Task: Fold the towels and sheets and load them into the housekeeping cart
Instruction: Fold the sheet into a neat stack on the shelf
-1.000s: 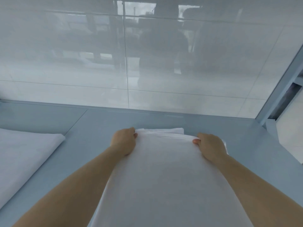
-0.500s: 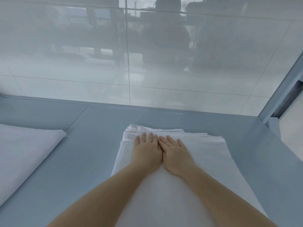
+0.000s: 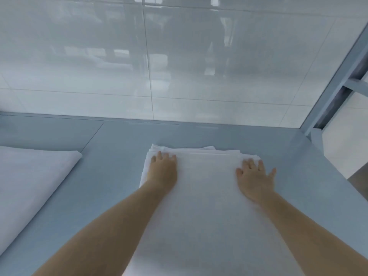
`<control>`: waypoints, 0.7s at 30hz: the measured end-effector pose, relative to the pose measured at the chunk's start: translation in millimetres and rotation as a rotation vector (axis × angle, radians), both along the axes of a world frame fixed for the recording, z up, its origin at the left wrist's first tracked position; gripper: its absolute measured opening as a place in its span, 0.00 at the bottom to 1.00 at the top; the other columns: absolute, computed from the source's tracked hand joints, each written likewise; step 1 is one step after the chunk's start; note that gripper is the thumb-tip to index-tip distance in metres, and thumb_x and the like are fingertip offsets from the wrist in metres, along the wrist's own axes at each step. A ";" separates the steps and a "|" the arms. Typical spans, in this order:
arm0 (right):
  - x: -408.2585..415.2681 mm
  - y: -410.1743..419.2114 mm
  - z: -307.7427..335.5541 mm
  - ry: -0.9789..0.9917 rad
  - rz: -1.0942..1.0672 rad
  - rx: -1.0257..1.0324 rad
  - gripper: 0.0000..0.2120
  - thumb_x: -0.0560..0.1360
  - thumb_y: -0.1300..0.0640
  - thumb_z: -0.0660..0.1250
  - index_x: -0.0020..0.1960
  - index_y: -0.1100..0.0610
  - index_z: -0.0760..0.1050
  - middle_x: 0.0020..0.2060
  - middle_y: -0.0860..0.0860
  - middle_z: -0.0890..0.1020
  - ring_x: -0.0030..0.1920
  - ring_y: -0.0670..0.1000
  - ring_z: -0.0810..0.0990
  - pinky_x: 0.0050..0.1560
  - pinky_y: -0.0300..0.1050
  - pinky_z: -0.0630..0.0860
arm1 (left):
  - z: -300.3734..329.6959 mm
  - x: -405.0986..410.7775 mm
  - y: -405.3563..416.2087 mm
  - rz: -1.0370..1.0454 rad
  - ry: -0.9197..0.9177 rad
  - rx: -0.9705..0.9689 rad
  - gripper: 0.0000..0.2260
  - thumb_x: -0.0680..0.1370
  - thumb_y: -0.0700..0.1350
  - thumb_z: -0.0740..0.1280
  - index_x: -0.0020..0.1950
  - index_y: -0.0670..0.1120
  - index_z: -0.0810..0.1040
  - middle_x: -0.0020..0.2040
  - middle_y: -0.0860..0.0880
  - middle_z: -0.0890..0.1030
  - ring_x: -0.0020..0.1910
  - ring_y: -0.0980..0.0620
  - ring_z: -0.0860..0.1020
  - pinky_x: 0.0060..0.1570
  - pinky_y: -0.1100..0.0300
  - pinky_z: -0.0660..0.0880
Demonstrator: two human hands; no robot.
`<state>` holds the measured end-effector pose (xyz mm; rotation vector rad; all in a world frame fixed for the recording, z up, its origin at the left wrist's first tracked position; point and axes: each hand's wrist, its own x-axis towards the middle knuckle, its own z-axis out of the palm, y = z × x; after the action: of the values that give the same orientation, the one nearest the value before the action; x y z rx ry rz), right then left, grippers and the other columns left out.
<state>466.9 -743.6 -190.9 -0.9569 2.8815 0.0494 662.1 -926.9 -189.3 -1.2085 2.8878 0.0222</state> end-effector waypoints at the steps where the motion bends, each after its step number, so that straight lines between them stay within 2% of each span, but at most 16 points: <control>1: 19.7 -1.3 2.3 -0.010 0.047 -0.028 0.26 0.82 0.46 0.44 0.78 0.53 0.50 0.78 0.48 0.51 0.77 0.55 0.48 0.72 0.67 0.47 | 0.7 2.9 18.1 -0.010 0.009 0.054 0.22 0.82 0.43 0.49 0.77 0.46 0.57 0.78 0.42 0.57 0.77 0.42 0.52 0.75 0.44 0.48; 4: 93.3 -6.6 2.7 -0.127 0.323 -0.110 0.25 0.82 0.46 0.47 0.78 0.47 0.50 0.78 0.46 0.50 0.77 0.54 0.46 0.71 0.67 0.43 | 2.9 14.3 72.1 -0.039 0.015 0.177 0.25 0.82 0.51 0.47 0.79 0.49 0.50 0.79 0.44 0.50 0.78 0.44 0.47 0.74 0.43 0.41; 6: 130.0 -4.3 0.0 -0.149 0.472 -0.097 0.25 0.82 0.49 0.46 0.78 0.46 0.48 0.78 0.43 0.48 0.77 0.49 0.43 0.71 0.66 0.38 | 3.5 25.8 95.4 -0.047 -0.027 0.197 0.26 0.82 0.52 0.46 0.80 0.49 0.46 0.80 0.46 0.45 0.78 0.44 0.43 0.75 0.44 0.40; 8: 141.6 5.6 -1.4 -0.129 0.474 -0.075 0.25 0.82 0.47 0.44 0.78 0.44 0.45 0.78 0.42 0.46 0.77 0.47 0.41 0.73 0.63 0.36 | -0.2 46.2 106.2 -0.045 -0.051 0.183 0.26 0.82 0.55 0.44 0.79 0.51 0.42 0.80 0.49 0.42 0.78 0.46 0.40 0.75 0.46 0.38; 10: 135.0 22.7 -1.3 -0.107 0.417 -0.047 0.26 0.80 0.39 0.42 0.77 0.39 0.43 0.77 0.40 0.42 0.77 0.47 0.39 0.72 0.60 0.34 | -4.9 72.3 111.0 -0.035 -0.071 0.151 0.28 0.81 0.60 0.42 0.78 0.53 0.39 0.79 0.50 0.38 0.77 0.49 0.37 0.74 0.47 0.35; 14: 106.4 68.6 -0.5 -0.125 0.284 0.029 0.29 0.77 0.32 0.38 0.75 0.36 0.36 0.76 0.40 0.36 0.76 0.48 0.36 0.72 0.61 0.35 | -8.5 110.1 112.6 -0.044 -0.082 0.128 0.30 0.79 0.64 0.40 0.77 0.54 0.36 0.78 0.52 0.36 0.76 0.53 0.34 0.73 0.50 0.32; 16: 94.7 93.5 1.7 -0.162 0.203 0.055 0.29 0.77 0.32 0.38 0.75 0.37 0.34 0.76 0.42 0.36 0.77 0.49 0.37 0.73 0.61 0.38 | -6.5 120.5 114.1 -0.053 -0.052 0.122 0.29 0.80 0.63 0.42 0.78 0.55 0.39 0.79 0.52 0.39 0.77 0.53 0.36 0.74 0.52 0.34; 19: 89.4 116.9 8.5 -0.204 0.095 0.104 0.30 0.78 0.34 0.40 0.76 0.41 0.35 0.77 0.46 0.39 0.77 0.49 0.40 0.73 0.63 0.43 | 0.5 126.9 121.1 -0.033 0.053 0.048 0.25 0.83 0.56 0.49 0.78 0.49 0.57 0.79 0.48 0.55 0.78 0.49 0.51 0.75 0.56 0.45; 21: 97.7 117.8 15.2 -0.196 0.029 0.146 0.30 0.80 0.38 0.41 0.78 0.48 0.38 0.78 0.50 0.42 0.77 0.50 0.43 0.73 0.64 0.46 | 7.7 124.2 130.8 -0.006 0.021 0.026 0.23 0.83 0.51 0.51 0.76 0.44 0.61 0.77 0.44 0.61 0.77 0.47 0.56 0.74 0.56 0.49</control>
<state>564.6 -625.8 -175.7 -0.9210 2.6450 0.1562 786.3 -796.1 -181.6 -1.2031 2.8994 0.0734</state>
